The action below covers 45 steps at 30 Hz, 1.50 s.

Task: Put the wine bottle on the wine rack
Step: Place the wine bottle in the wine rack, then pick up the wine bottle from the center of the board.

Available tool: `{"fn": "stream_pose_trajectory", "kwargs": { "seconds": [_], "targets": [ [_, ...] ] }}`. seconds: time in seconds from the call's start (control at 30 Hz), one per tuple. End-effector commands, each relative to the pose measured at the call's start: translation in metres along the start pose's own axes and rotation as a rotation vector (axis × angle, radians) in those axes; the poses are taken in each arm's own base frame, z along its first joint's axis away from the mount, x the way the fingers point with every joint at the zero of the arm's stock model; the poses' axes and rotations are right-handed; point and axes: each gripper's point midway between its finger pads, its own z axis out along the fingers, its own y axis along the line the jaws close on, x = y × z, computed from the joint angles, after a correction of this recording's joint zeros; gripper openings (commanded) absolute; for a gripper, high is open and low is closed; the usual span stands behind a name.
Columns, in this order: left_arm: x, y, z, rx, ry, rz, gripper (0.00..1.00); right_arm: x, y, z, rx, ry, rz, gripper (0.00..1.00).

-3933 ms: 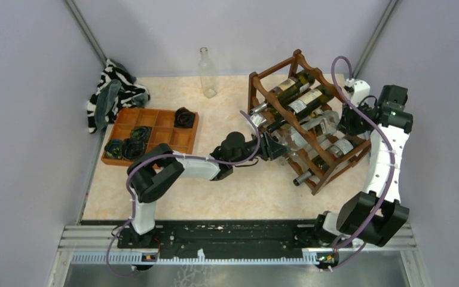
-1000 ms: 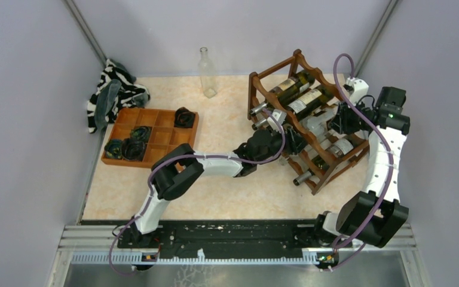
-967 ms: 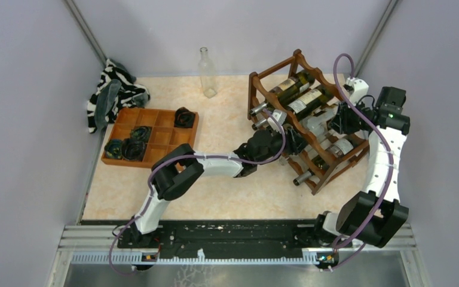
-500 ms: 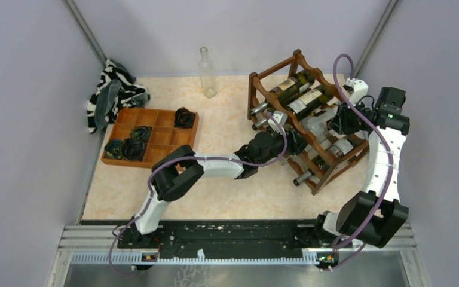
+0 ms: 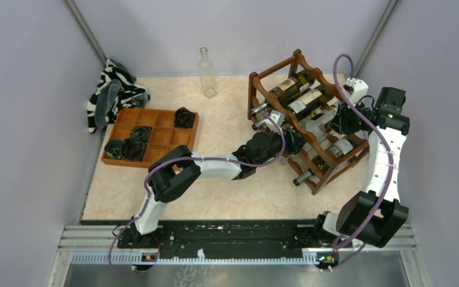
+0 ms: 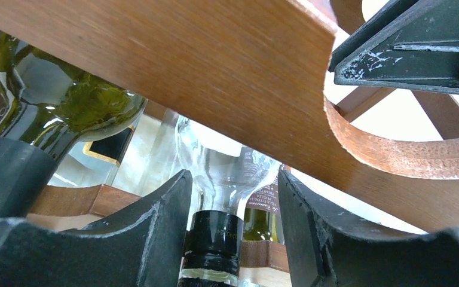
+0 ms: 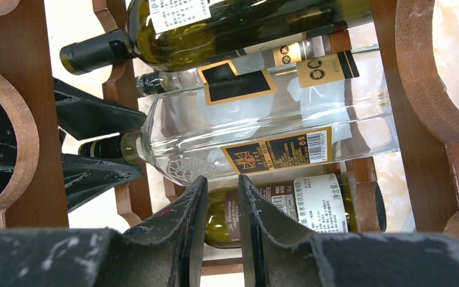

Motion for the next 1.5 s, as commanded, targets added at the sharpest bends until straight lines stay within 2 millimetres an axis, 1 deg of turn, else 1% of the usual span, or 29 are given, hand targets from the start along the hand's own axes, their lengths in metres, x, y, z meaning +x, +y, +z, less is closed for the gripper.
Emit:
{"fn": "stream_pose_trajectory", "kwargs": {
  "seconds": [0.0, 0.13, 0.23, 0.43, 0.6, 0.8, 0.9, 1.0, 1.1, 1.17, 1.3, 1.4, 1.47],
  "targets": [
    [-0.005, 0.029, -0.006, -0.104, 0.002, 0.046, 0.62, -0.015, 0.005, -0.008, -0.004, -0.048, -0.035, 0.25],
    [-0.012, 0.030, -0.013, -0.117, -0.011, 0.052, 0.64, -0.017, 0.007, -0.010, -0.009, -0.052, -0.044, 0.26],
    [-0.017, 0.030, -0.020, -0.122, -0.014, 0.055, 0.66, -0.018, 0.010, -0.012, -0.016, -0.054, -0.051, 0.29],
    [-0.027, 0.021, -0.041, -0.087, -0.009, 0.056, 0.68, -0.024, 0.016, -0.019, -0.025, -0.070, -0.085, 0.34],
    [-0.034, 0.010, -0.060, -0.035, 0.014, 0.068, 0.68, -0.035, 0.023, -0.028, -0.033, -0.099, -0.112, 0.37],
    [-0.051, 0.003, -0.088, 0.004, 0.008, 0.145, 0.68, -0.048, 0.037, -0.037, -0.081, -0.140, -0.144, 0.42],
    [-0.058, 0.005, -0.107, 0.008, 0.008, 0.214, 0.74, -0.053, 0.048, -0.040, -0.116, -0.157, -0.170, 0.46],
    [-0.067, 0.014, -0.125, -0.027, 0.008, 0.274, 0.84, -0.058, 0.061, -0.040, -0.147, -0.169, -0.206, 0.51],
    [-0.076, 0.026, -0.142, -0.084, 0.024, 0.296, 0.91, -0.065, 0.079, -0.039, -0.187, -0.180, -0.248, 0.53],
    [-0.082, 0.035, -0.152, -0.120, 0.041, 0.316, 0.98, -0.071, 0.090, -0.039, -0.211, -0.196, -0.272, 0.55],
    [-0.099, 0.055, -0.172, -0.142, 0.078, 0.309, 0.98, -0.086, 0.110, -0.043, -0.280, -0.262, -0.301, 0.59],
    [-0.125, 0.072, -0.187, -0.140, 0.050, 0.222, 0.98, -0.099, 0.123, -0.047, -0.330, -0.312, -0.323, 0.63],
    [-0.143, 0.087, -0.197, -0.139, 0.027, 0.170, 0.98, -0.107, 0.131, -0.049, -0.362, -0.340, -0.340, 0.66]
  ]
}}
